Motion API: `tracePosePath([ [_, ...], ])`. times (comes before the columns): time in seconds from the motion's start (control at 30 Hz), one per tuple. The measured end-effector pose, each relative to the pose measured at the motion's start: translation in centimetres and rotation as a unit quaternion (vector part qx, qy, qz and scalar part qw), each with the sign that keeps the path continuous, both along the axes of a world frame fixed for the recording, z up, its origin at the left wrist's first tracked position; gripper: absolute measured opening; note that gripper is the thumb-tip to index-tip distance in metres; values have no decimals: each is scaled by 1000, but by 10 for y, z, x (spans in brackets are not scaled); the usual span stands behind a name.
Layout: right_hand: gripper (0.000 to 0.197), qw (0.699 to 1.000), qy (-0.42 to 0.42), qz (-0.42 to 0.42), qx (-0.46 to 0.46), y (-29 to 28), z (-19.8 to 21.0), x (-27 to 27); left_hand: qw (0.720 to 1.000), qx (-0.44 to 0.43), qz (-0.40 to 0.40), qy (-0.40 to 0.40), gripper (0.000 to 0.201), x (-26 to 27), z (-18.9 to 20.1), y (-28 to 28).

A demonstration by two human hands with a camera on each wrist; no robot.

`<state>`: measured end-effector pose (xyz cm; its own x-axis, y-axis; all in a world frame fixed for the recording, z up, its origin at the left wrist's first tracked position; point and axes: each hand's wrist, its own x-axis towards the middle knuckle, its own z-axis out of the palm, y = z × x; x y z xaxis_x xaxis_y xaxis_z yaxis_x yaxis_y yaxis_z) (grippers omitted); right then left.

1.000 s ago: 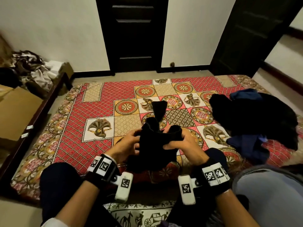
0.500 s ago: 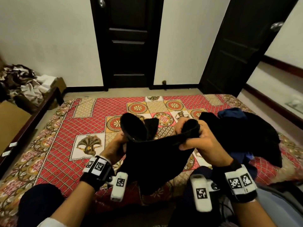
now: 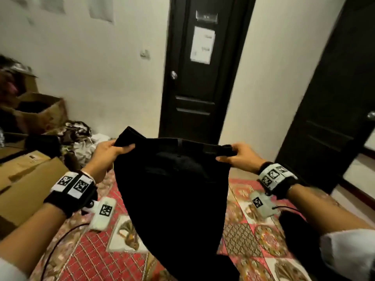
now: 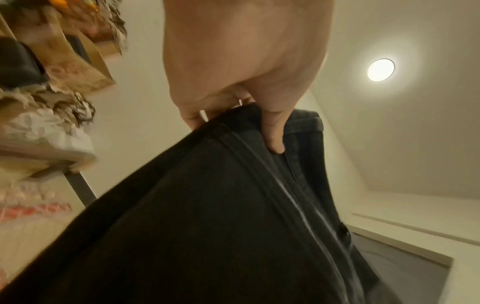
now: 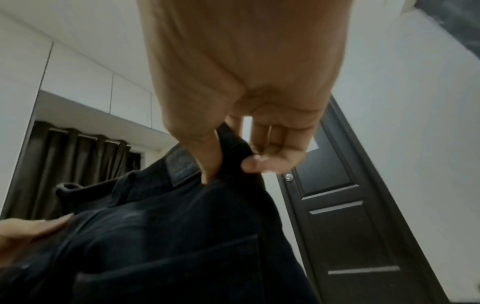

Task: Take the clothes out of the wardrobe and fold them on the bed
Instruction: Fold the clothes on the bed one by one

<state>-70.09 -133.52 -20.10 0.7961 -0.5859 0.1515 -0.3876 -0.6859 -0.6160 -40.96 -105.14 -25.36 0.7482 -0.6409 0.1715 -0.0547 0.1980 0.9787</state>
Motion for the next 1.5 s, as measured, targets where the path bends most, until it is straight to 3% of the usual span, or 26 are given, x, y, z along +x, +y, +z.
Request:
tracePosePath([
  [0.03,14,999,-1,-5,-34,-3,15,33,999,-7,31,-7,9,13,19,5],
  [0.17,40,982,-37,-48,-179,15,90,167,984,-22,157,-80,18,83,108,39],
  [0.27,38,972,-139,-44,-184,35,165,251,942,-71,283,-163,62,136,179,80],
  [0.3,36,968,-168,-37,-184,36,186,271,928,-88,307,-192,62,140,199,93],
  [0.43,34,949,-261,-34,-175,46,248,301,900,-151,314,-263,26,100,257,123],
  [0.57,29,944,-304,-9,-124,29,246,288,900,-166,249,-316,15,47,241,107],
  [0.67,14,963,-265,13,-49,-5,197,266,917,-147,196,-314,21,12,196,71],
  [0.73,17,971,-240,10,19,-46,144,251,936,-127,144,-296,22,-6,151,39],
  [0.93,31,980,-111,-77,148,-135,-56,149,973,4,-26,-228,23,-101,-36,-69],
  [1.1,29,954,58,-191,225,-218,-235,52,948,175,-152,-219,26,-199,-196,-150],
  [1.2,36,945,148,-181,230,-237,-314,4,917,262,-203,-221,27,-242,-261,-178],
  [1.3,55,961,120,-144,202,-248,-350,-28,903,288,-230,-221,27,-272,-294,-197],
  [1.4,63,975,70,-108,180,-278,-365,-48,910,257,-225,-236,27,-292,-302,-218],
  [1.5,60,970,29,-162,177,-329,-367,-73,922,205,-210,-251,26,-314,-295,-251],
])
